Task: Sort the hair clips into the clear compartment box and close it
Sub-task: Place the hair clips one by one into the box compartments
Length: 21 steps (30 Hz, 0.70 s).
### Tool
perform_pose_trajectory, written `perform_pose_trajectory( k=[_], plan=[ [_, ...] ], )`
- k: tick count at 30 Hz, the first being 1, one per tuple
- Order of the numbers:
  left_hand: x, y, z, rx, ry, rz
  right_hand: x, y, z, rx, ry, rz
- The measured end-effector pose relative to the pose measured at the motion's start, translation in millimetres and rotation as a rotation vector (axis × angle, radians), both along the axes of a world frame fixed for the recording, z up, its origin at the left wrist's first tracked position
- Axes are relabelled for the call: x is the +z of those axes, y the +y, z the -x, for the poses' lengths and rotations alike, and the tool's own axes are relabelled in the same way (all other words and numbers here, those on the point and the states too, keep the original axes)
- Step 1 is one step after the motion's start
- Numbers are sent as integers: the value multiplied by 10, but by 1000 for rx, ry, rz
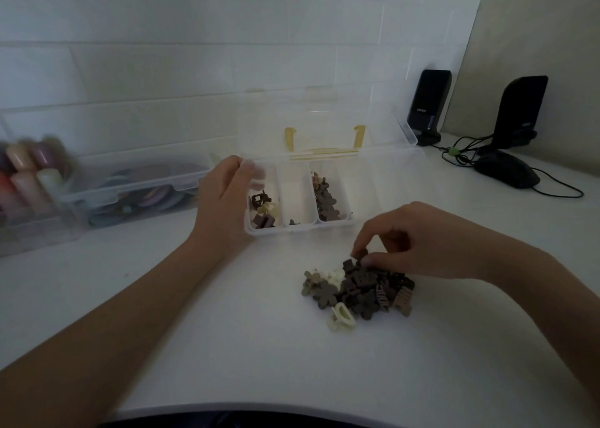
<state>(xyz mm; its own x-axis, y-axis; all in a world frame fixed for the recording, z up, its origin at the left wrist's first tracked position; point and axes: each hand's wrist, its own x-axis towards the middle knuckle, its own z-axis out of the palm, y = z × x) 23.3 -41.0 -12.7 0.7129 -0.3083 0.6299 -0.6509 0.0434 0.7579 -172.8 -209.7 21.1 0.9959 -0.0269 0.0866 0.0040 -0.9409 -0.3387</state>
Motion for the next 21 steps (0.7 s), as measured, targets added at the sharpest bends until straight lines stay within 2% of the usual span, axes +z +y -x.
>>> perform_pose_trajectory(
  k=[3, 8, 11, 14, 18, 21],
  plan=[
    [-2, 1, -5, -2, 13, 7, 18, 28, 12, 29, -93, -67],
    [-13, 12, -36, -2, 31, 3, 120, 142, -8, -24, -547, -633],
    [1, 9, -22, 0, 43, -5, 138, 124, -18, -139, -538, -869],
    [-3, -1, -23, 11, 50, -5, 112, 94, -30, -239, -497, -945],
    [-10, 4, -42, 15, 30, -15, 98, 95, -45, -244, -508, -982],
    [-10, 4, -51, 6, 40, -8, 41, 94, -65, -289, -641, -694]
  ],
)
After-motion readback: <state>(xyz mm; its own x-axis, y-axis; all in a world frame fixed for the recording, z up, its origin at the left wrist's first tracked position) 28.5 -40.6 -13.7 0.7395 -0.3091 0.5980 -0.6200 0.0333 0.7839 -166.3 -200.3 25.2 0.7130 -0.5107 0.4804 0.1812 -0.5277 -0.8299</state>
